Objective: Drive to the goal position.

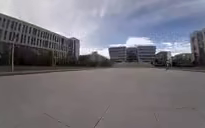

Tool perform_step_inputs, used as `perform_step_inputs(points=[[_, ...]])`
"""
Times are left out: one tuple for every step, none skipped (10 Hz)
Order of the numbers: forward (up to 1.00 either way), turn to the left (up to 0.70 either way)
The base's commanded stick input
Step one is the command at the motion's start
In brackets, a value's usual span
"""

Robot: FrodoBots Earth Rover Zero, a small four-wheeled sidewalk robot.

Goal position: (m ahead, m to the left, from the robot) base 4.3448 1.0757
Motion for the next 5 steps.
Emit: perform_step_inputs(points=[[0.70,0.02],[0.70,0.02],[0.70,0.02],[0.70,0.02],[0.70,0.02]])
